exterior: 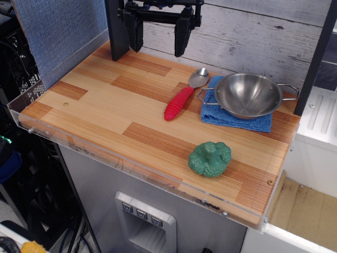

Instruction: Move vessel on the green cloth towards left on the corner of the table

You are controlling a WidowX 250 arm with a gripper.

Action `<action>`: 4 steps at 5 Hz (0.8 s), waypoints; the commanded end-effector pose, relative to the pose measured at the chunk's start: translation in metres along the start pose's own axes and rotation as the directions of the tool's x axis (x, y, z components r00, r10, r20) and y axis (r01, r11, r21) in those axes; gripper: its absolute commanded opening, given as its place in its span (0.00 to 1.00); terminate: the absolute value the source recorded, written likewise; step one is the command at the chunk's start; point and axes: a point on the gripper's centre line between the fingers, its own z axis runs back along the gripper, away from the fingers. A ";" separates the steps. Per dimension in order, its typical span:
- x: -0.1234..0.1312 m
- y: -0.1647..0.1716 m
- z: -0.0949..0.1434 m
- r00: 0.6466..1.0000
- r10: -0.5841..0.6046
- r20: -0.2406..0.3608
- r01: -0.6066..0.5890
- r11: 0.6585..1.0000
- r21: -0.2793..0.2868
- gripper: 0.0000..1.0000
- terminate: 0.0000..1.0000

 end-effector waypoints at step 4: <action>0.002 -0.123 -0.014 0.903 -0.399 0.161 0.408 0.913 -0.023 1.00 0.00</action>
